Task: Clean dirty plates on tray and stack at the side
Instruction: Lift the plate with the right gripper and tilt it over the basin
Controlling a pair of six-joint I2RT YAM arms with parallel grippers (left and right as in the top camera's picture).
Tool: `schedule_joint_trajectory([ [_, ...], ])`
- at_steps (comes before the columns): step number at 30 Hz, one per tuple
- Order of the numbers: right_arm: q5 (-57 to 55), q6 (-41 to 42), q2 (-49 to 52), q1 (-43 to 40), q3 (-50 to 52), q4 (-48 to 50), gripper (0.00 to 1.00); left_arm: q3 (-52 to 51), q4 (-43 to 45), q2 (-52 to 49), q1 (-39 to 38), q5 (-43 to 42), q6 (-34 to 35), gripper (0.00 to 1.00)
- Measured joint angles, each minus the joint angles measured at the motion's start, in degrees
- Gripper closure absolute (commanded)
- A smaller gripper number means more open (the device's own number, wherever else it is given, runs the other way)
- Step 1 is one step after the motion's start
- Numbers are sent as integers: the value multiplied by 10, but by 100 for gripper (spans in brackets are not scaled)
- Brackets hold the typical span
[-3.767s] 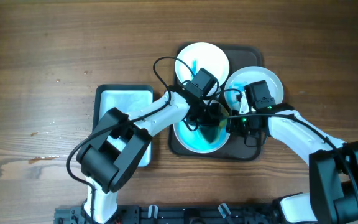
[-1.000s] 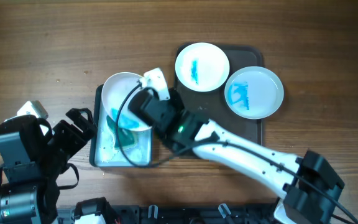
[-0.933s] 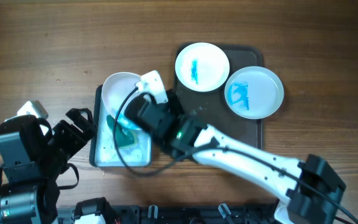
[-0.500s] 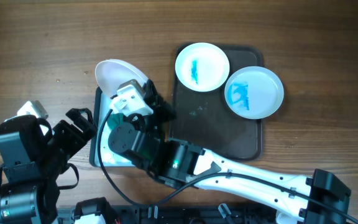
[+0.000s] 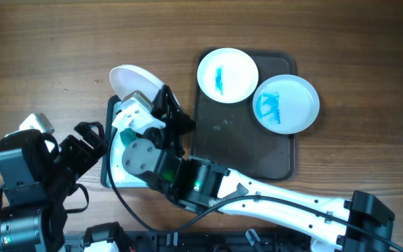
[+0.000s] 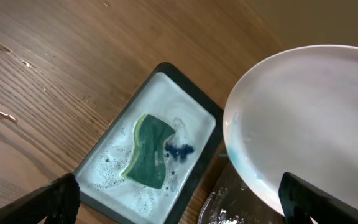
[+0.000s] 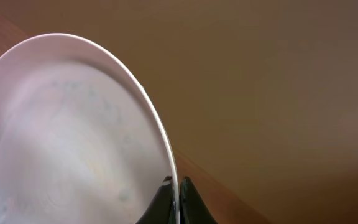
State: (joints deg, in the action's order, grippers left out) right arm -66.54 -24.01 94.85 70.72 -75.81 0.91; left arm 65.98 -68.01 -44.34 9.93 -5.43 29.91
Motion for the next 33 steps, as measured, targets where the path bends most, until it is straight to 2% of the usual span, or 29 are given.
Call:
schedule_joint_trajectory([
  [12,0,-2,0,0,0,-1,96,0,0,0,0,0,0,0],
  [18,9,84,0,0,0,-67,96,0,0,0,0,0,0,0],
  [23,68,148,0,0,0,-151,96,0,0,0,0,0,0,0],
  [33,94,182,0,0,0,-159,96,0,0,0,0,0,0,0],
])
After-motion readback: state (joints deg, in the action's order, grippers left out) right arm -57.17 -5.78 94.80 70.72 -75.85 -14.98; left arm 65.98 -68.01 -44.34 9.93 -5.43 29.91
